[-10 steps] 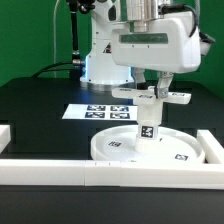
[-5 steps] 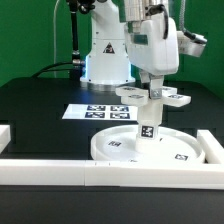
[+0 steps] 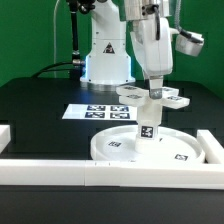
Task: Assemble round table
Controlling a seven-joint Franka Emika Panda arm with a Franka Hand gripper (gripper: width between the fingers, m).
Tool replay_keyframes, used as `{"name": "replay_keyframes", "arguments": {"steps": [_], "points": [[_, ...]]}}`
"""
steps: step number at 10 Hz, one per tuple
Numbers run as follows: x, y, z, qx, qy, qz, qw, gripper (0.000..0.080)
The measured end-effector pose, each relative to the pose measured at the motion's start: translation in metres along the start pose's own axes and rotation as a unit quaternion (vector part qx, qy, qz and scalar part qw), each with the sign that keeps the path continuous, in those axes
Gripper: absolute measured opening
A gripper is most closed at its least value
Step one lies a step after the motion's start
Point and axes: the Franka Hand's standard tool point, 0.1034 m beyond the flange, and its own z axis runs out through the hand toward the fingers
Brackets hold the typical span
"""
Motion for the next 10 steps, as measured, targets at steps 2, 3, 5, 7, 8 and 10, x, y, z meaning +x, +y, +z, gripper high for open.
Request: {"name": "replay_keyframes", "arguments": {"steps": [2, 3, 5, 7, 8, 10], "points": [[-0.004, -0.002, -0.013, -0.004, -0.009, -0.021, 1.000, 0.0647], [-0.005, -0.003, -0.020, -0.002, -0.011, -0.027, 1.000, 0.0647], [-0.005, -0.001, -0.016, -0.004, -0.010, -0.051, 0.999, 0.0649], [-0.009, 0.001, -0.009, -0.013, -0.001, -0.118, 0.993, 0.0649], [-0.012, -0.001, -0.008, -0.013, -0.001, -0.196, 0.981, 0.0649], [-0.015, -0.004, -0.008, -0.017, 0.001, -0.325, 0.945, 0.0649]]}}
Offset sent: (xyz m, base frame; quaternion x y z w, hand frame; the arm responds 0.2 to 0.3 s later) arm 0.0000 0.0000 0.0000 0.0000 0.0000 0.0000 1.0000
